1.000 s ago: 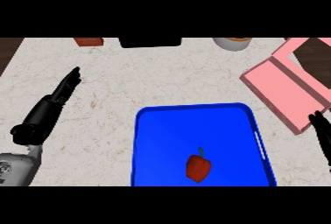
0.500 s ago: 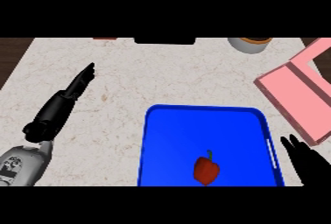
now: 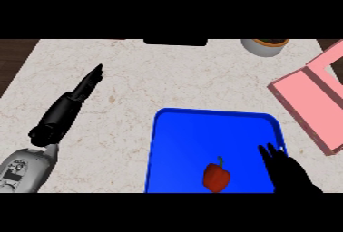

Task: Pick the bell pepper from the tray and place it in the cardboard box

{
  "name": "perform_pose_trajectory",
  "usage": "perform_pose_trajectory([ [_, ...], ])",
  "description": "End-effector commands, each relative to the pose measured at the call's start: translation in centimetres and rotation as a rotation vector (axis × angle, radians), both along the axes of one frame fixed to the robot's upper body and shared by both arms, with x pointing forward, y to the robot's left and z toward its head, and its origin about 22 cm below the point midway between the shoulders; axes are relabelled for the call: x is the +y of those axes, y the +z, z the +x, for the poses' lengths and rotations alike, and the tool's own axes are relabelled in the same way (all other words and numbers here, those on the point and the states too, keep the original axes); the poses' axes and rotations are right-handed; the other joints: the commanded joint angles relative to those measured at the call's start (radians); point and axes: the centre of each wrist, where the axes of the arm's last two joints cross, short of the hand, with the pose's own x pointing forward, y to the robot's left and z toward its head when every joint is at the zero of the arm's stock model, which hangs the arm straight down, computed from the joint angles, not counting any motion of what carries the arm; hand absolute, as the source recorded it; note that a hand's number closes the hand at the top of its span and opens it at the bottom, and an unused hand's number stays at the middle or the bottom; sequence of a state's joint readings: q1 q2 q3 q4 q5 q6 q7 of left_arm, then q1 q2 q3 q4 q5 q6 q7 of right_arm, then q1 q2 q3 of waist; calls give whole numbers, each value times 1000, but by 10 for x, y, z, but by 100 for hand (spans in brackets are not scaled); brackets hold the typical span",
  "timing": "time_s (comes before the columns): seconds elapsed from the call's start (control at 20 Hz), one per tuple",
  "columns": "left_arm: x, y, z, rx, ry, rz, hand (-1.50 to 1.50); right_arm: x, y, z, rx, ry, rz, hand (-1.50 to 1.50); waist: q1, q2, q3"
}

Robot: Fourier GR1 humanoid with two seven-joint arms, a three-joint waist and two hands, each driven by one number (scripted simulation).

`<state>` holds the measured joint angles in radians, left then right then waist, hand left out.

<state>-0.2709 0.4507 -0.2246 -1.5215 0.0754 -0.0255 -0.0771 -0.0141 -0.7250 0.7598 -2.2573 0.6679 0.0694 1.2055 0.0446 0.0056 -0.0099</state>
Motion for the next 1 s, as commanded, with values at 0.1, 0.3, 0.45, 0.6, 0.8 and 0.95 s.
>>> perform_pose_trajectory([
  [0.1, 6, -10, -2, 9, 10, -4, 0, 42, -10, 11, 104, -142, -83, -150, -2, -1, 0],
  [0.3, 6, -6, 3, -3, 20, 2, 0, 57, -23, 26, 110, -162, -138, -150, -27, -2, 2],
  [0.45, 5, -2, 2, 23, 26, -8, 0, 73, -33, 34, 88, -179, -175, -150, -25, -7, 4],
  [0.6, 7, -3, 3, 14, 40, -14, 0, 95, -41, 34, 103, -176, -176, -150, -37, -8, 6],
  [0.8, 2, -7, -1, 23, 32, -4, 0, 113, -46, 45, 124, -181, -216, -150, -33, -7, 7],
  [0.95, 9, -12, -3, 26, 41, -4, 0, 106, -49, 51, 146, -204, -249, -150, -42, -7, 7],
])
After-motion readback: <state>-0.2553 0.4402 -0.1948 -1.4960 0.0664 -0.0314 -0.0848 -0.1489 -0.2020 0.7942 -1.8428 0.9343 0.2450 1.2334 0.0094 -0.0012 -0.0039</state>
